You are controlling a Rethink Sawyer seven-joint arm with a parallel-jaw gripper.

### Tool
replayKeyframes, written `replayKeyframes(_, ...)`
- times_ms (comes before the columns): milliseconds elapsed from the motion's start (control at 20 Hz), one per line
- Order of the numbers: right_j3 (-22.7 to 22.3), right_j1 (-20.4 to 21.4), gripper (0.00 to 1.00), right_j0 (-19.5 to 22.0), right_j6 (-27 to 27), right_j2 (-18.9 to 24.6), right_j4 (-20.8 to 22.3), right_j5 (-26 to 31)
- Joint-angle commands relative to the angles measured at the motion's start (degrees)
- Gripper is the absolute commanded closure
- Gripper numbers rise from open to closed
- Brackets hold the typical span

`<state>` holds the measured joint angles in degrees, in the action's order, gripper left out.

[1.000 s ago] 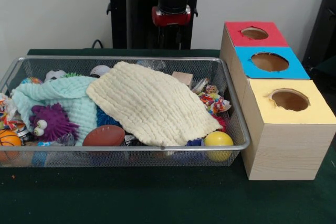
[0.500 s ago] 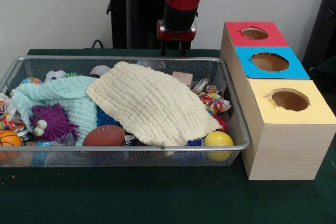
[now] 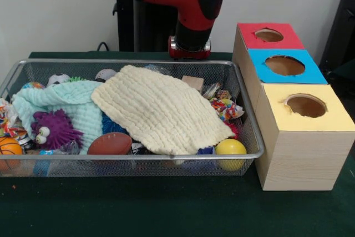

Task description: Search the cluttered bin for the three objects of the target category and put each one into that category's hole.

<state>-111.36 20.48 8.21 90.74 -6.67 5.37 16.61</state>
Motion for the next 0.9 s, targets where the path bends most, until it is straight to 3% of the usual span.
replayKeyframes(50,10.4,-1.2,0.00,-0.9,10.4,5.2,-5.8,3.6)
replayKeyframes(450,3.1,5.5,0.00,-3.5,12.7,3.5,-6.4,1.7)
replayKeyframes(650,-3.7,8.7,0.00,-1.9,13.0,4.5,-5.1,-3.7)
replayKeyframes(900,-13.0,10.8,0.00,2.7,11.1,6.3,-0.4,-11.4)
